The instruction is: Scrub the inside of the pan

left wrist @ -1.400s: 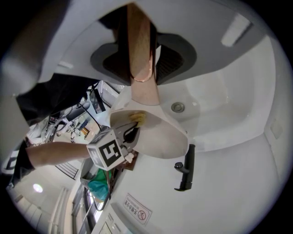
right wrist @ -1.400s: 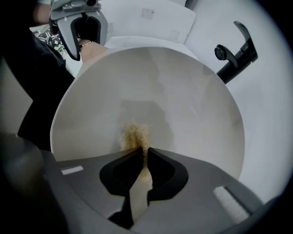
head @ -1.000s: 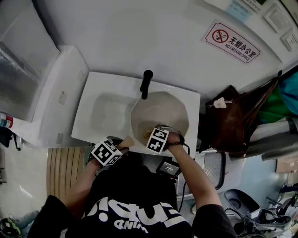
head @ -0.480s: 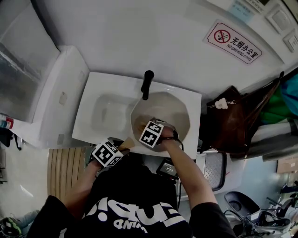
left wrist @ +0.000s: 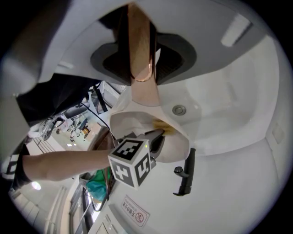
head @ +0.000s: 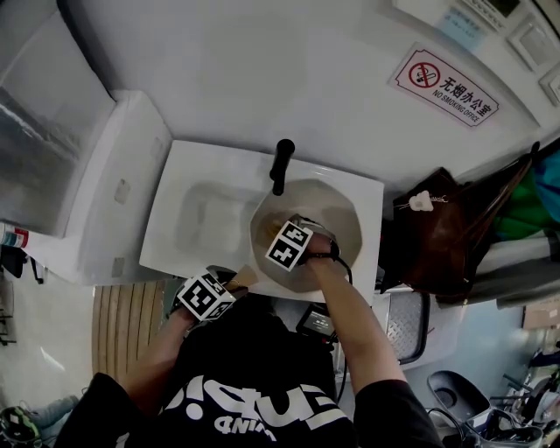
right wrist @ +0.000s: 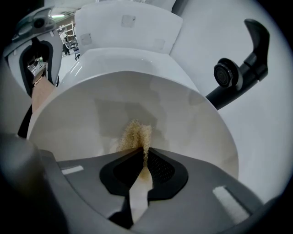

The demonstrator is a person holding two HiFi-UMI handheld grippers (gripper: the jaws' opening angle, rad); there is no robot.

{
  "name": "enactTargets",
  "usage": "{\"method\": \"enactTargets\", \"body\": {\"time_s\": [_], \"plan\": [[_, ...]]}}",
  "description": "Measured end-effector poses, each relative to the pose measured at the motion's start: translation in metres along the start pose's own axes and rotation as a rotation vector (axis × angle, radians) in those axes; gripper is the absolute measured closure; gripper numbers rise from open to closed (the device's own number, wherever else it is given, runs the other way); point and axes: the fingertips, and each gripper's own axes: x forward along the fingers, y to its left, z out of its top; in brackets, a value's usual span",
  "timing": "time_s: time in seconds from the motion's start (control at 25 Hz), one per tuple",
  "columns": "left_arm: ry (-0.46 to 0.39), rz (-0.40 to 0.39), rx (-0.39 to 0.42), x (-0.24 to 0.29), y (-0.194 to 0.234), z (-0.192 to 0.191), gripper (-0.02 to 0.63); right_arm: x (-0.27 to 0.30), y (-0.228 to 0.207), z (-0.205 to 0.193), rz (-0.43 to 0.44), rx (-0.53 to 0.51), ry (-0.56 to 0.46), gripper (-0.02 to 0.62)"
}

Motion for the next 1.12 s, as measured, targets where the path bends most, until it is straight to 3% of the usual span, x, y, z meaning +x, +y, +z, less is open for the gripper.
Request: {"method": "enactTargets", "body": {"time_s": [0.68,1.12], "plan": [[-0.008,-0.037,-0.011,0.001,0.0,-0.001,0.44,0.005,-0.059,-0.036,-0.142,-0.004,0.128,0.557],[-0.019,-0.062,-0.011,-0.002,0.002,0.003,0.442,0.0,-0.069,-0.08,-0.143,-0.033,0.248,0.558]]}}
